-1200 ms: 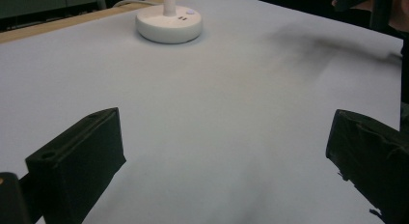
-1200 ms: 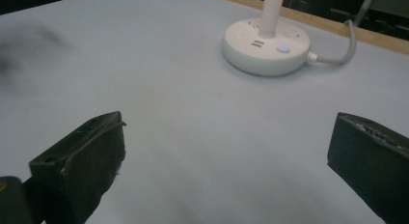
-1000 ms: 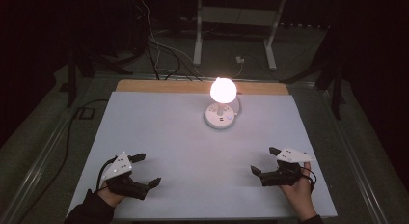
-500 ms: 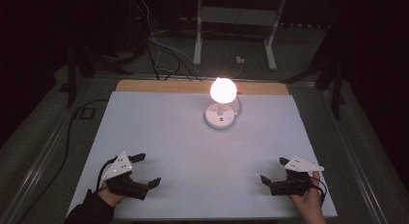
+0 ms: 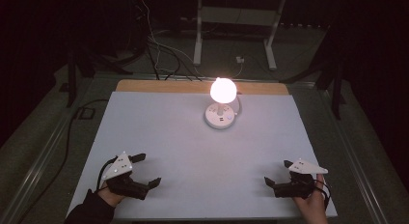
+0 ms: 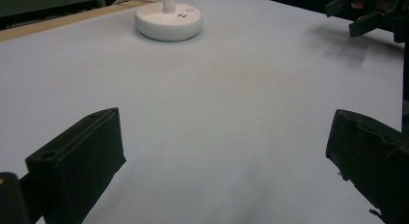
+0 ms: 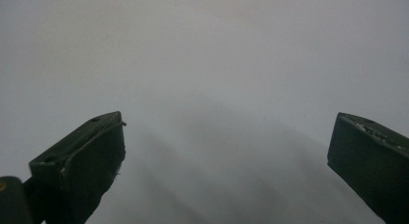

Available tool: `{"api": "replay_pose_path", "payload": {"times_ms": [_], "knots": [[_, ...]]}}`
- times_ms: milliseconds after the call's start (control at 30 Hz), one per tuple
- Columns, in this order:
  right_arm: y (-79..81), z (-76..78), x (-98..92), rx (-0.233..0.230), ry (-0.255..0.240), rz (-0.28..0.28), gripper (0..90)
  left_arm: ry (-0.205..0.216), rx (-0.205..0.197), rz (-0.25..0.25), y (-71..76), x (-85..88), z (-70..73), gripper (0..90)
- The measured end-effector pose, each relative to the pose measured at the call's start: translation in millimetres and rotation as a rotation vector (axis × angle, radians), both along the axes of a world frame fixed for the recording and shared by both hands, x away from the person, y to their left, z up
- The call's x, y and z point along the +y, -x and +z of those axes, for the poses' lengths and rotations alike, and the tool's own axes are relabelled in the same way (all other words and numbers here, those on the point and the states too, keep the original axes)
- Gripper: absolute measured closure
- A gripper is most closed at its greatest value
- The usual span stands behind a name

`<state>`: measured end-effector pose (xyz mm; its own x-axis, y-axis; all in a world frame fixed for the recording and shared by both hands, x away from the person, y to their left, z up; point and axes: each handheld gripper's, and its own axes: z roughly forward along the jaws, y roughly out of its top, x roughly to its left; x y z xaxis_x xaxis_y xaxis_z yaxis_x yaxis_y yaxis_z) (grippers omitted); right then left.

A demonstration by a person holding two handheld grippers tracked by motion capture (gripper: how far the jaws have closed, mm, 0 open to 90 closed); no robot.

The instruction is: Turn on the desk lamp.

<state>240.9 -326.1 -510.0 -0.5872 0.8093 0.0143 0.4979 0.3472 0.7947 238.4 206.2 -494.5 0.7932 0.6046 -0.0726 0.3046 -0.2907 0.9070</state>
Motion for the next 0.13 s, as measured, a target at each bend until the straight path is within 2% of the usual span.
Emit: {"api": "replay_pose_path", "payload": {"times_ms": [133], "knots": [[-0.2,0.2,-0.1,-0.007,0.004,-0.002,0.0,0.002,0.0,0.001,-0.2,-0.1,0.1,0.4]]}}
